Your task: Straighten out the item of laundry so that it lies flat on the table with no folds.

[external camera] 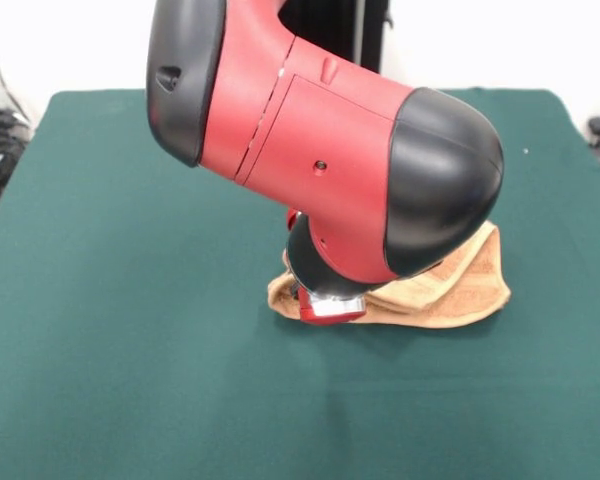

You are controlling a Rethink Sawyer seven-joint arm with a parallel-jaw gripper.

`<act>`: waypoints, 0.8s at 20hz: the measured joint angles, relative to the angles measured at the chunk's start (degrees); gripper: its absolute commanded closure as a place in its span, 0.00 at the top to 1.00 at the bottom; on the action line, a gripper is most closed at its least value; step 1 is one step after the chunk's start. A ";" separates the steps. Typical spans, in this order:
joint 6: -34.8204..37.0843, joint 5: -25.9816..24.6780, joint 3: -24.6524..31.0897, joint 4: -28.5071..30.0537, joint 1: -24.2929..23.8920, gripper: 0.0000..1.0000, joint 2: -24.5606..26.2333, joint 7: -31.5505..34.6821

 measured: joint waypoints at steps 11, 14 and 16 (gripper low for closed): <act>-0.33 -0.13 0.66 1.03 0.61 0.00 -1.26 0.00; -2.01 -0.86 2.69 5.44 2.24 0.00 -4.81 0.00; -2.98 -1.37 3.30 7.77 3.05 0.00 -6.66 0.00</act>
